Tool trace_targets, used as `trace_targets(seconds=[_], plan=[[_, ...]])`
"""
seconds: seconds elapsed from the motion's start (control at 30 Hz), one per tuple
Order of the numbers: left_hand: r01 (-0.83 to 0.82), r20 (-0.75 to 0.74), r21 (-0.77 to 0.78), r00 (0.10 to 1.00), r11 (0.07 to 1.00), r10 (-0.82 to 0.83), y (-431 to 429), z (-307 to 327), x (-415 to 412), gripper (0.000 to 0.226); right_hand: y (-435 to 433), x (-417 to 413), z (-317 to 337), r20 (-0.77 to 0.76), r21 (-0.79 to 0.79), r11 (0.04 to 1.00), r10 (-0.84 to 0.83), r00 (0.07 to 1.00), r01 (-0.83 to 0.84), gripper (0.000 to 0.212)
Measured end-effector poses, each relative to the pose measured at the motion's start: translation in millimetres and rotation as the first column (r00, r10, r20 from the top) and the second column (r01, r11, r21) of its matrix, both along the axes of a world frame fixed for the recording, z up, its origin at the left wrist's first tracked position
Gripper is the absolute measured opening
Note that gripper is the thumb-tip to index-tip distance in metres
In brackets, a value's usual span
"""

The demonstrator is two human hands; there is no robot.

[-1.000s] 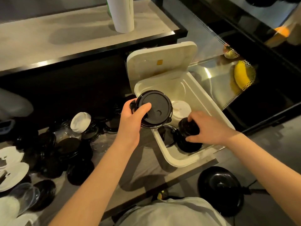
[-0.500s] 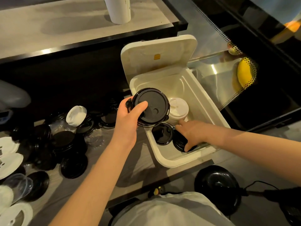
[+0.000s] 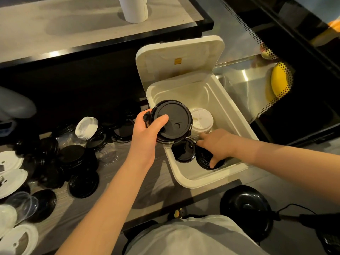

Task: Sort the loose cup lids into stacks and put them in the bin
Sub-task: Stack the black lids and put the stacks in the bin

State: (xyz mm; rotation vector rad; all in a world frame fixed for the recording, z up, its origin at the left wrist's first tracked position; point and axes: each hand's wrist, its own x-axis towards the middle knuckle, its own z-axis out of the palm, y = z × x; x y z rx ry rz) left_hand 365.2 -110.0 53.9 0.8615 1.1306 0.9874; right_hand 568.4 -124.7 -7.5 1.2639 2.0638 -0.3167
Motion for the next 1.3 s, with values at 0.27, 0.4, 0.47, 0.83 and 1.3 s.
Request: trace_targets(seconds=[0.27, 0.4, 0.47, 0.83, 1.3], plan=[[-0.021, -0.033, -0.004, 0.999, 1.0, 0.021, 3, -3, 1, 0.039, -2, 1, -3, 0.101, 0.022, 0.997, 0.076, 0.992, -0.078, 0.085], [-0.012, -0.043, 0.01, 0.999, 1.0, 0.013, 5, -4, 1, 0.038, -1, 4, 0, 0.05, 0.053, 0.998, 0.015, 0.999, -0.017, 0.075], [0.006, -0.06, 0.017, 0.998, 1.0, -0.005, 7, -4, 2, 0.038, 0, 6, 9, -0.048, 0.115, 0.992, -0.044, 0.998, 0.049, 0.061], [0.303, -0.204, 0.006, 0.934, 0.953, -0.295, 26, 2, 11, 0.036, 8, 11, 76, -0.88, -0.398, 0.679, -0.473, -0.047, 0.617, 0.053], [0.503, -0.327, 0.004, 0.818, 0.864, -0.474, 35, 2, 19, 0.046, 10, 8, 51, -0.712, -0.699, 0.608, -0.643, -0.282, 0.378, 0.044]])
